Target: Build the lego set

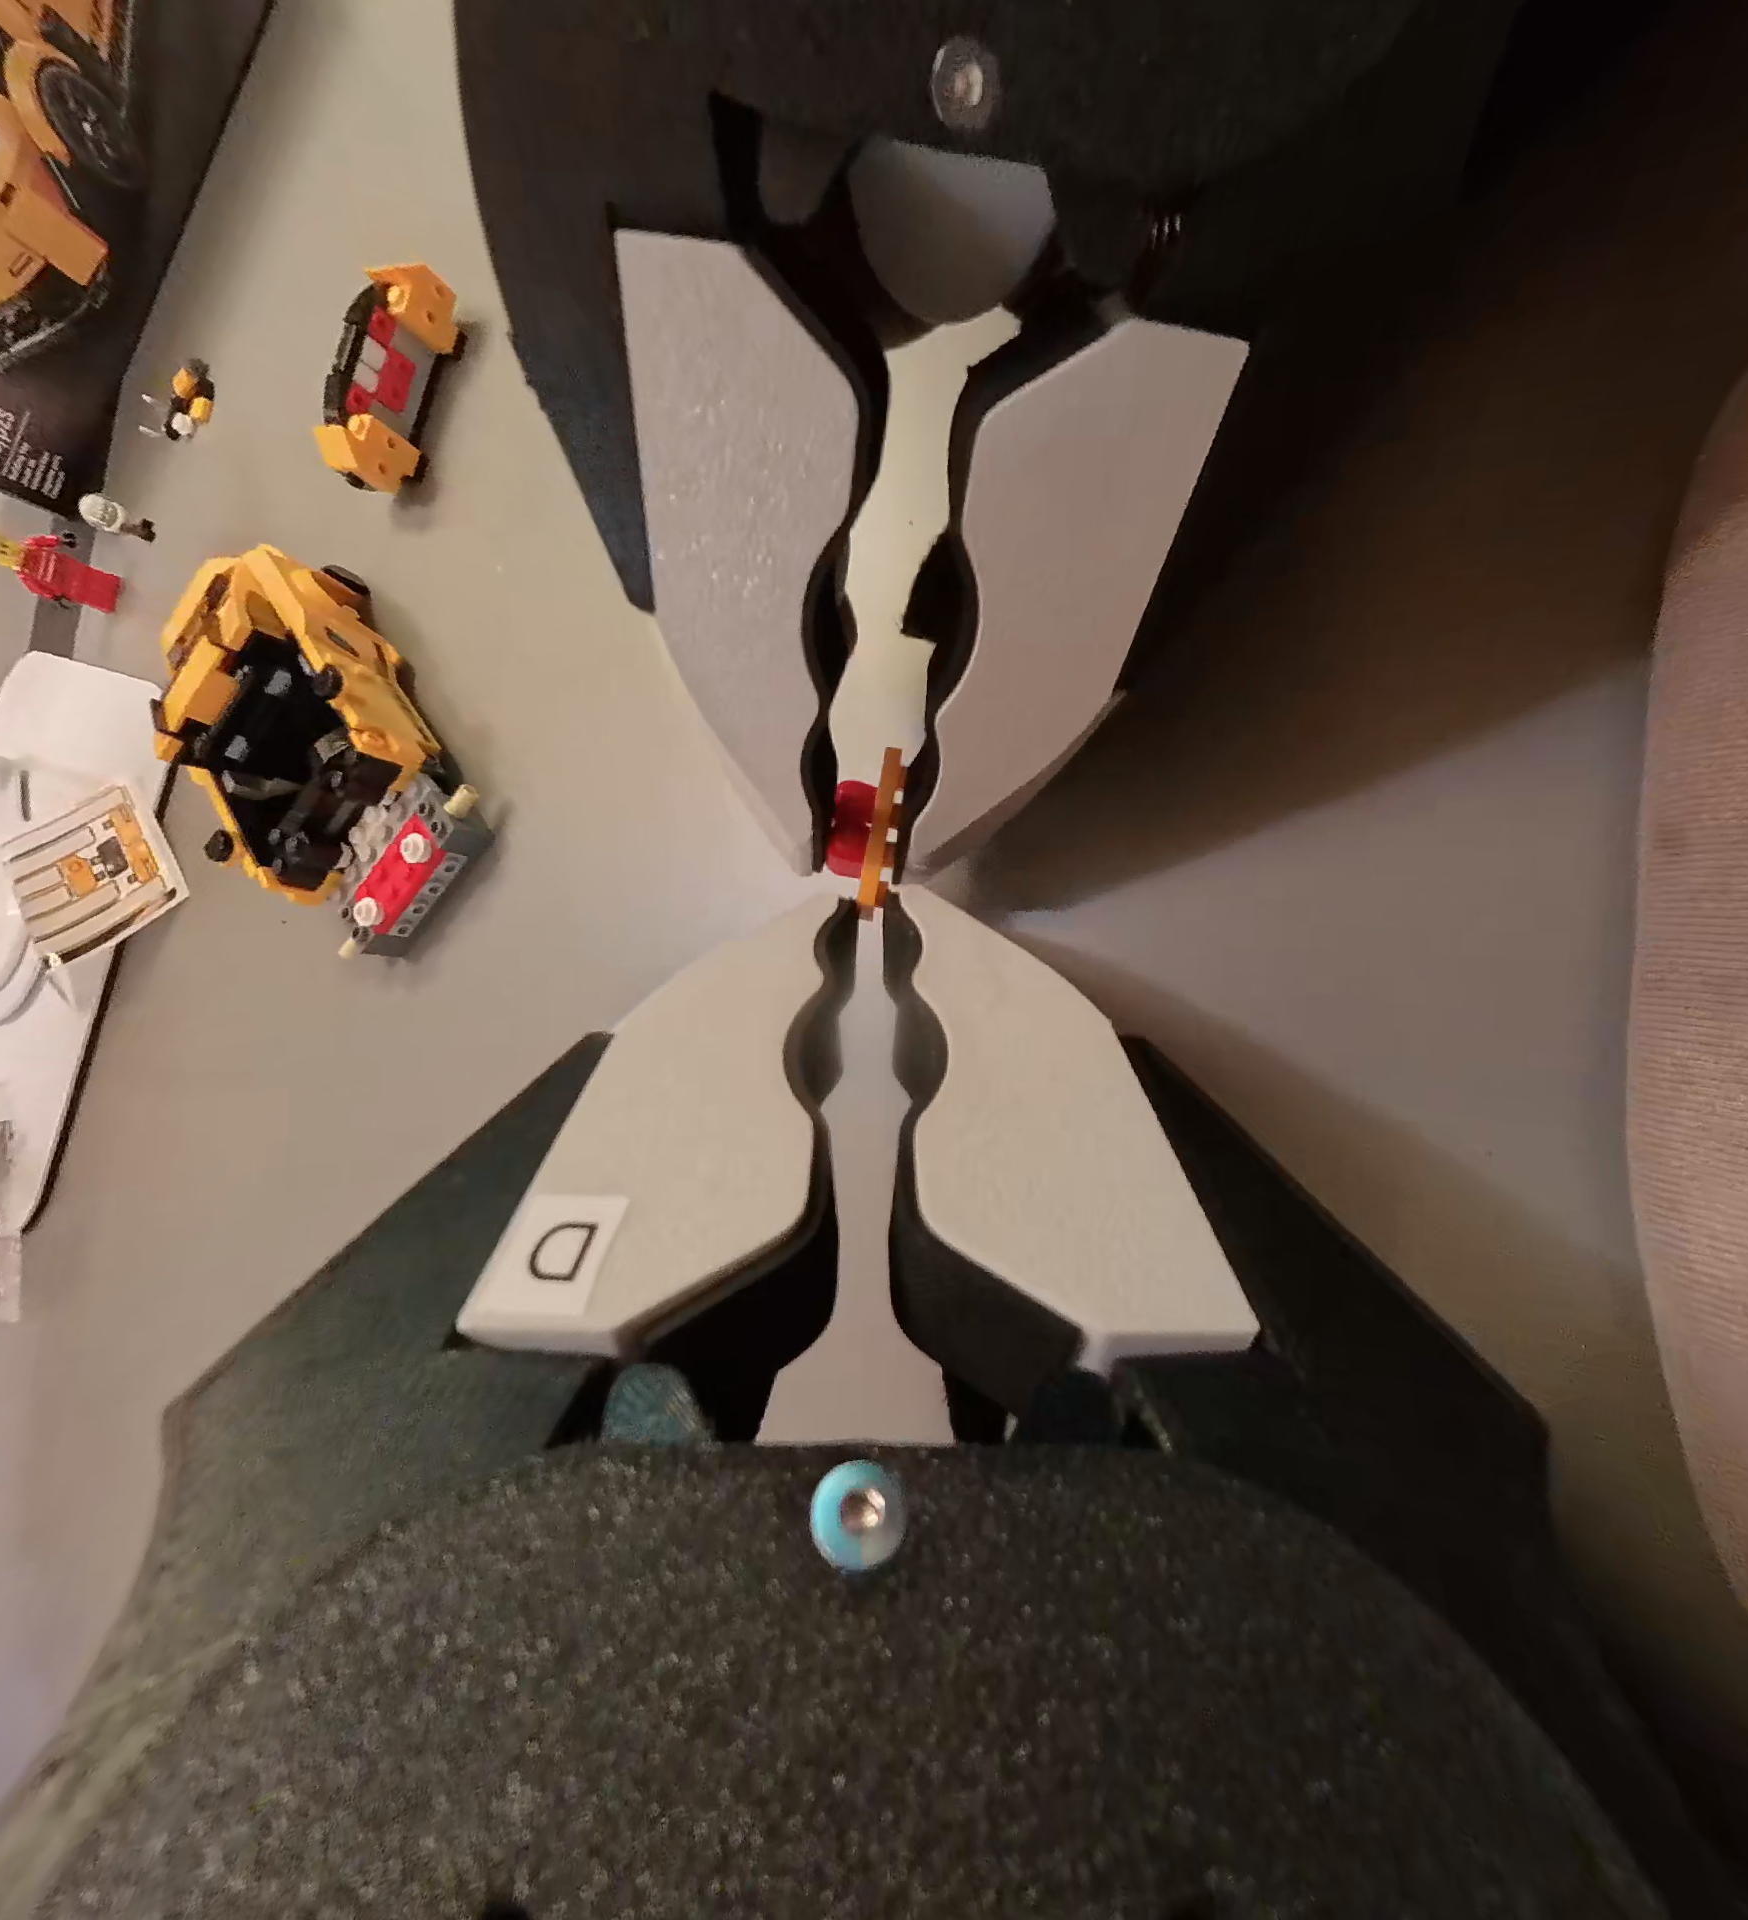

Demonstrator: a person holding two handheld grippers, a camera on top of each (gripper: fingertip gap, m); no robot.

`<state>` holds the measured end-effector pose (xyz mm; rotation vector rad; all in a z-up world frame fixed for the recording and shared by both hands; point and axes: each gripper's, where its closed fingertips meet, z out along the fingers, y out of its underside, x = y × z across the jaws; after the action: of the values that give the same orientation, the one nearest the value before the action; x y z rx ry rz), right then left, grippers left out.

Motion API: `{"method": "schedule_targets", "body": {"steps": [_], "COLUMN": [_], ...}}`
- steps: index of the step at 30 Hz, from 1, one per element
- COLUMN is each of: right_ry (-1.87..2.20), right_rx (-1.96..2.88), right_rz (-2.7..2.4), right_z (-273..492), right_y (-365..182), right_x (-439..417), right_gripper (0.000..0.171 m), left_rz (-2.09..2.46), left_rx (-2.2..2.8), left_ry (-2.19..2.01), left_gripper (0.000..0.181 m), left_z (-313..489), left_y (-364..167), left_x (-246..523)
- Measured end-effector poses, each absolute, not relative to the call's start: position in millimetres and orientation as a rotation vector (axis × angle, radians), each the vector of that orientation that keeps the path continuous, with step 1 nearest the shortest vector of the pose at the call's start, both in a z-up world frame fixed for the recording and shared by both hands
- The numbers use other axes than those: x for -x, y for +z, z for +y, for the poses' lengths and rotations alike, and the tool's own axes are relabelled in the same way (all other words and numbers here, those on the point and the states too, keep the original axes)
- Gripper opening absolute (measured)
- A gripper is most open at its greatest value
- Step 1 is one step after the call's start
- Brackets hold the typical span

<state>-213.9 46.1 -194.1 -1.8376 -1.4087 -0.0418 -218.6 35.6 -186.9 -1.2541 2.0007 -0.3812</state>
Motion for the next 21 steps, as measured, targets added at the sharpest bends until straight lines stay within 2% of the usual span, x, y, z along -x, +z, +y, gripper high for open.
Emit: {"method": "schedule_targets", "body": {"steps": [13,14,16,21], "right_ry": [0.013,0.024,0.057,0.125], "right_rx": [1.858,1.854,1.874,1.89], "right_rz": [-1.398,-1.388,-1.361,-1.306], "right_z": [44,44,46,47], "right_y": [-198,-195,-189,-183], "right_x": [216,216,215,214], "right_gripper": [0.013,0.014,0.03,0.03], "left_rz": [2.013,2.001,1.974,1.942], "left_rx": [1.264,1.277,1.311,1.319], "left_ry": [-0.457,-0.484,-0.533,-0.574], "left_gripper": [0.005,0.005,0.005,0.005], "left_z": [33,33,35,36], "left_y": [-191,-189,-187,-181], "left_x": [220,220,220,220]}}
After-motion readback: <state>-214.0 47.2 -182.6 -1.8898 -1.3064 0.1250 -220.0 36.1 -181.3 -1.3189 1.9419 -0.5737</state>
